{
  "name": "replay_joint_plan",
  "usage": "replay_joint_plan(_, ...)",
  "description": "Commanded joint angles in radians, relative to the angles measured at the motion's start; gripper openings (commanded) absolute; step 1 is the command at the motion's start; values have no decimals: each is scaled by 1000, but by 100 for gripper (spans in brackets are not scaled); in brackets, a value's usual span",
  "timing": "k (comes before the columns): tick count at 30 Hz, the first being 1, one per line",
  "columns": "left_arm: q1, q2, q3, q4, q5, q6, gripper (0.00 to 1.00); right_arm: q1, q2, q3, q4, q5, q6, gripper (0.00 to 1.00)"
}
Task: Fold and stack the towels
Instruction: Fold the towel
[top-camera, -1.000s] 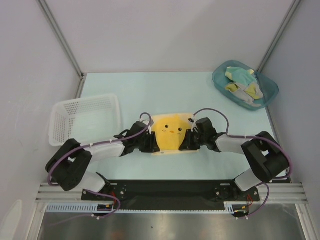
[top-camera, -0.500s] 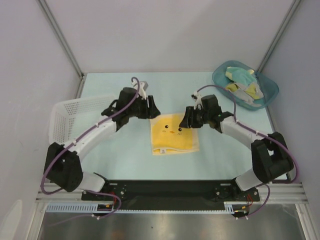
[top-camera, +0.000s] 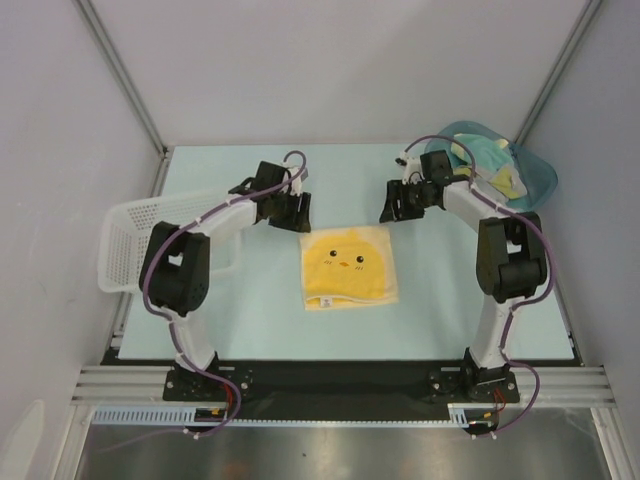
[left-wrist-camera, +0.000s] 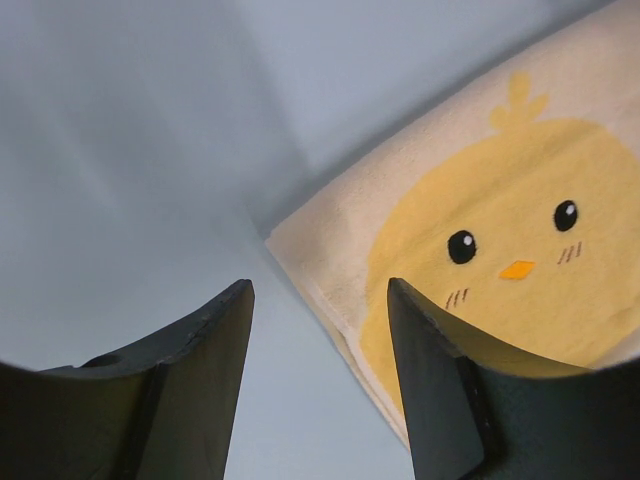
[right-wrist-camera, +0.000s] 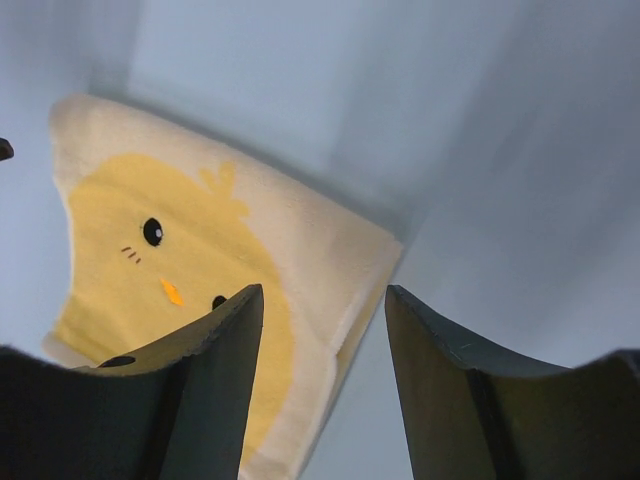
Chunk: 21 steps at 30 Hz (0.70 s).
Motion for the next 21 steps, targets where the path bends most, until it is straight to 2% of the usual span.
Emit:
replay_joint_plan(1,10,30,57,-39,-2,95,62,-6,58,83,-110,-74,-132,58)
replay_joint_plan(4,24,59,72,-22,6,94,63,-16,105,117,-134,-82,-181,56)
replay_joint_plan(9,30,126,131,-52,30,109,57,-32,190,189,-187,-72,-221,49)
replay_joint_plan(15,30,186,175,-60,27,117,48,-42,217,183,-126,-90,-226,40)
replay_joint_plan(21,30,205,189,-74,15,160,46,-43,240,174,-114,-117,-243,38)
